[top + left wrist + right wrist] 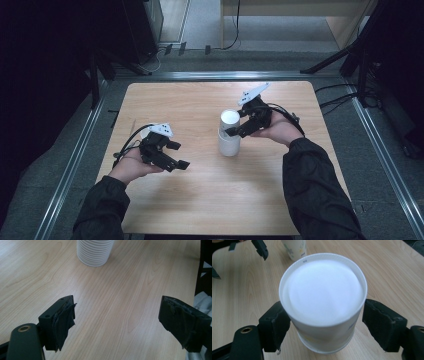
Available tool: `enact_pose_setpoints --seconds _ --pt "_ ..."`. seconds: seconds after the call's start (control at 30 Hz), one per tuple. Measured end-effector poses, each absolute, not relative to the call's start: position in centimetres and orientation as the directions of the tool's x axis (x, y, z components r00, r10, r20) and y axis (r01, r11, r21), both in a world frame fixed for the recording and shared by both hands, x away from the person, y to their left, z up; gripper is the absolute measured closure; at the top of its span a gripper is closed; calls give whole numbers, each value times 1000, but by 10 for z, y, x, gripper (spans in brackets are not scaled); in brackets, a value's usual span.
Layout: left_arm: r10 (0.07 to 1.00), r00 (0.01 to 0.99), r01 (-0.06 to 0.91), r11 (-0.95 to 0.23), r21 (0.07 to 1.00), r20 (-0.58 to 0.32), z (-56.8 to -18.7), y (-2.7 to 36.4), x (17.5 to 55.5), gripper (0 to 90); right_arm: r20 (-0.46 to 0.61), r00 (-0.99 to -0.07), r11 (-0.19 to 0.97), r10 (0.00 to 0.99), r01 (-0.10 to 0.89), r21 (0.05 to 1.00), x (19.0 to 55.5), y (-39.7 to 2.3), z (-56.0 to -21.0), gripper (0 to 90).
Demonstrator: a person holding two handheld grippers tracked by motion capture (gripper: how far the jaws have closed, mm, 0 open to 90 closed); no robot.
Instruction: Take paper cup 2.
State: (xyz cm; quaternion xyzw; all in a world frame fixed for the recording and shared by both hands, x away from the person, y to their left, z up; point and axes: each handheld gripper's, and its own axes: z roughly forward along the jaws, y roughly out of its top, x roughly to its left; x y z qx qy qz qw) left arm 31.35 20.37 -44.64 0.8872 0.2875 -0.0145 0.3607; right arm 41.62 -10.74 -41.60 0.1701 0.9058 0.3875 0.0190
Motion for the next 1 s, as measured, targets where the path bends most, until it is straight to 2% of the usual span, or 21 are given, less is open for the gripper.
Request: enact_pose_setpoints --seconds 0.3,0.5,0.53,1.0 --pt "496 837 519 -586 622 -232 -448 204 312 141 52 -958 762 283 257 594 422 -87 -393 239" --pt "492 840 516 -591 620 -230 -448 204 312 142 37 -965 823 259 241 515 425 -78 -384 299" --pt "491 840 516 -592 619 -231 -448 204 312 143 36 -967 826 253 235 512 424 -77 -383 321" --pt "488 840 519 -595 614 -237 -448 204 313 145 19 -969 847 245 223 483 421 -76 -373 339"
